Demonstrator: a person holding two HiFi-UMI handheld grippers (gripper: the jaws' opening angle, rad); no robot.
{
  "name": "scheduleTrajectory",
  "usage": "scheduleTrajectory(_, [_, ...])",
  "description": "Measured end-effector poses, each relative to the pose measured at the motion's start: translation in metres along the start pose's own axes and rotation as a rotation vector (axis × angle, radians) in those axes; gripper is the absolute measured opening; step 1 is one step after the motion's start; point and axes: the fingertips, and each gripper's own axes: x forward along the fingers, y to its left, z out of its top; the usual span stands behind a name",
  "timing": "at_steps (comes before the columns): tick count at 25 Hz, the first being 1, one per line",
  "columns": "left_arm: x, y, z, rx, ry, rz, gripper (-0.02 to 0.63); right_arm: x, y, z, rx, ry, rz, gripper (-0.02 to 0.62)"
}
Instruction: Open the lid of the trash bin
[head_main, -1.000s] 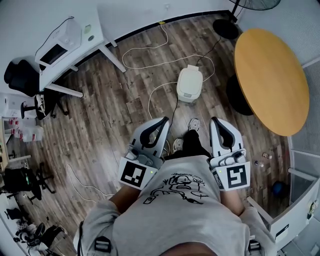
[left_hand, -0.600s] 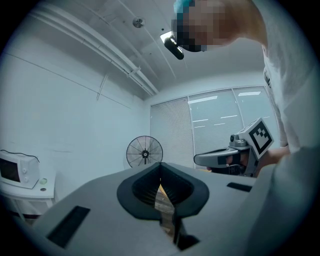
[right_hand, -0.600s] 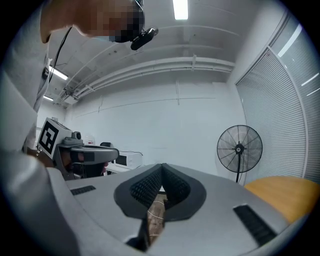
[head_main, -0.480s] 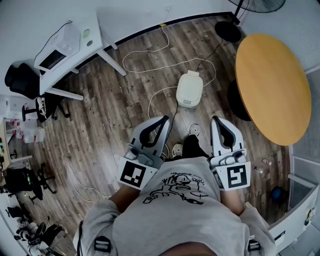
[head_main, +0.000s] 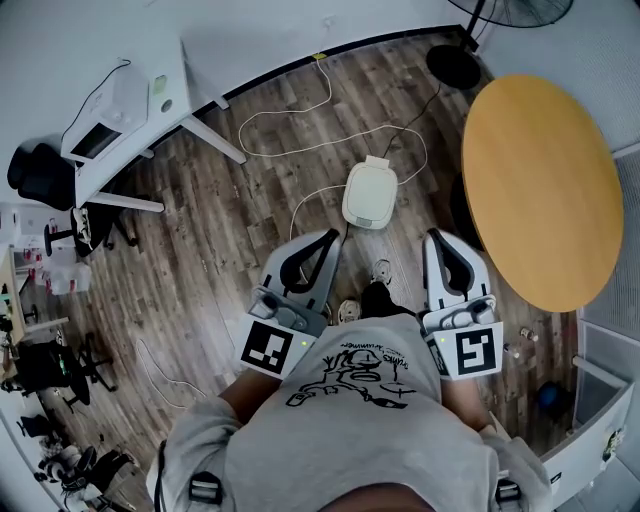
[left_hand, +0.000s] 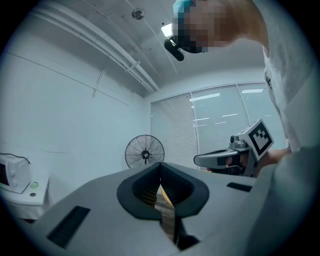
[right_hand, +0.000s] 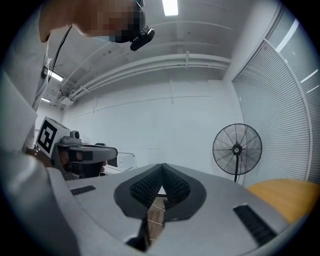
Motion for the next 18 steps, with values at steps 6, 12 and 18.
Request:
scheduleTrajectory(6, [0.045,-0.002,0.005,0.006,0.001,0.005,0.015,0.015,-0.044,0.002,0.003,-0.003,-0.001,0.006])
scheduleTrajectory(12, [0.085,-0.001,0.008,0.014,0.004,0.007,0.015,0.030,-0.082,0.002,0.007,-0.006,-0.006,0.006])
scheduleTrajectory(18, [0.110,-0.001,0.006,0.001,0.001,0.022,0.015,0.039,-0.106,-0.001,-0.001,0.002,-0.008,0.006])
